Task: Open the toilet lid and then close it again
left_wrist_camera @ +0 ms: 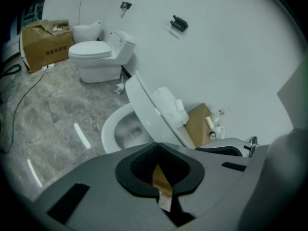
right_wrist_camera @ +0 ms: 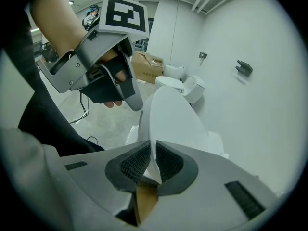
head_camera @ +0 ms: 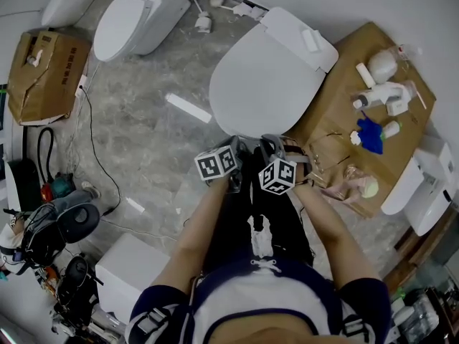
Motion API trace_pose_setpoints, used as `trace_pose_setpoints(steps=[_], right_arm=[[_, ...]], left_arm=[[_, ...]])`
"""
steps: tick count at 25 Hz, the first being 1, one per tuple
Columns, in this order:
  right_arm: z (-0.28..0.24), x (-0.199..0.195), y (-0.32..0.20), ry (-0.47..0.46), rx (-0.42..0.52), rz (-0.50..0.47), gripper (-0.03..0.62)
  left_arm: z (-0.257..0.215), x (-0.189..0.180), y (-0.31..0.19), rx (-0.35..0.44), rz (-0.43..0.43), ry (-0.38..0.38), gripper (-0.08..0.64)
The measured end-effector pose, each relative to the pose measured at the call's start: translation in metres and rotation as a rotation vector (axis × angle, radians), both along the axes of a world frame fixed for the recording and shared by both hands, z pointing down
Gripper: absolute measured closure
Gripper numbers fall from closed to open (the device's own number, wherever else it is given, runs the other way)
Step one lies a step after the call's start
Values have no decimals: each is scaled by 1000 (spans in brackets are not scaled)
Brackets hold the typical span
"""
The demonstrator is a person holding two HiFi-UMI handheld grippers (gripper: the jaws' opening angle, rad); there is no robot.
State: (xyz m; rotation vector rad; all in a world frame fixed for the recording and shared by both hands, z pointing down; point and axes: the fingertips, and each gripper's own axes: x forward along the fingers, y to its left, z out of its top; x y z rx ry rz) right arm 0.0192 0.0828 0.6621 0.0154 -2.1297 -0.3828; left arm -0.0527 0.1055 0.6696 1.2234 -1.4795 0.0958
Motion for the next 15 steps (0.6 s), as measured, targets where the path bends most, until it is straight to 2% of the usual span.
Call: trace_pose_setpoints(steps=[2, 9, 15], right_arm=[[5, -1, 3, 11, 0, 2, 557], [28, -4, 16, 56, -19, 40, 557], [50, -6, 28, 75, -31, 62, 557]], left_arm=[[4, -1, 7, -6, 20, -9, 554], [13, 2, 33, 13, 51, 52, 554], [24, -2, 49, 11, 74, 64, 554]])
